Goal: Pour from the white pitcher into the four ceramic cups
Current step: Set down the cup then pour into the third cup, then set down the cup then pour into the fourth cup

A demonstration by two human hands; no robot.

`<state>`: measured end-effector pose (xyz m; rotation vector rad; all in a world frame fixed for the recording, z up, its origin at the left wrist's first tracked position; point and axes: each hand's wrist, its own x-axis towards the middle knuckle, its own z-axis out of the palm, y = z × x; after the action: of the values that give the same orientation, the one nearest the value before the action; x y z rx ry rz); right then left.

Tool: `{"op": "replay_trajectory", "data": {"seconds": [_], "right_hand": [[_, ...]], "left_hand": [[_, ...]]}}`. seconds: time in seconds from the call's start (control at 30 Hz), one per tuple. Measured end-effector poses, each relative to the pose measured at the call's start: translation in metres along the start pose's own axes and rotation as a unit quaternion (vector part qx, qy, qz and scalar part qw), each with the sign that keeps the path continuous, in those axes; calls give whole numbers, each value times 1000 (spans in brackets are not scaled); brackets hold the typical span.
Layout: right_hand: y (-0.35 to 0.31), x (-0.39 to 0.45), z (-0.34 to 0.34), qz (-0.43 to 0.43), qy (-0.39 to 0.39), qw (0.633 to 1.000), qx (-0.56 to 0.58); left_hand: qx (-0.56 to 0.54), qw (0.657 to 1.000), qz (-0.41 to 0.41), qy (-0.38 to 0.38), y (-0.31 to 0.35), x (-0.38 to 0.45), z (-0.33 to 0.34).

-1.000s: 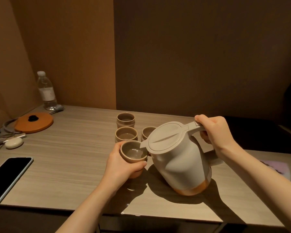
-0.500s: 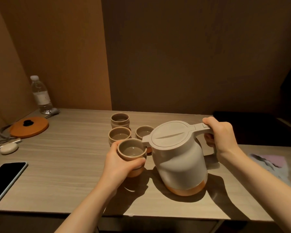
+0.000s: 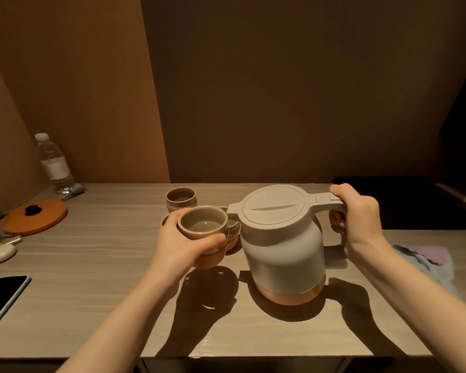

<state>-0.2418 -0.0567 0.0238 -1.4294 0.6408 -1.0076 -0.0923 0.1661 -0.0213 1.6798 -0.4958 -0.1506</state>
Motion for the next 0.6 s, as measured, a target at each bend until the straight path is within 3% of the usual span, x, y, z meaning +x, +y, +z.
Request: {"op": "replay_trajectory", "data": {"seconds": [0.23, 0.6], "right_hand": [[-13, 17, -6, 13, 31, 999, 32], [-7, 45, -4, 20, 65, 998, 5]], "left_hand": [[40, 999, 35, 10, 33, 37, 6], [91, 996, -1, 12, 27, 133, 42]]}}
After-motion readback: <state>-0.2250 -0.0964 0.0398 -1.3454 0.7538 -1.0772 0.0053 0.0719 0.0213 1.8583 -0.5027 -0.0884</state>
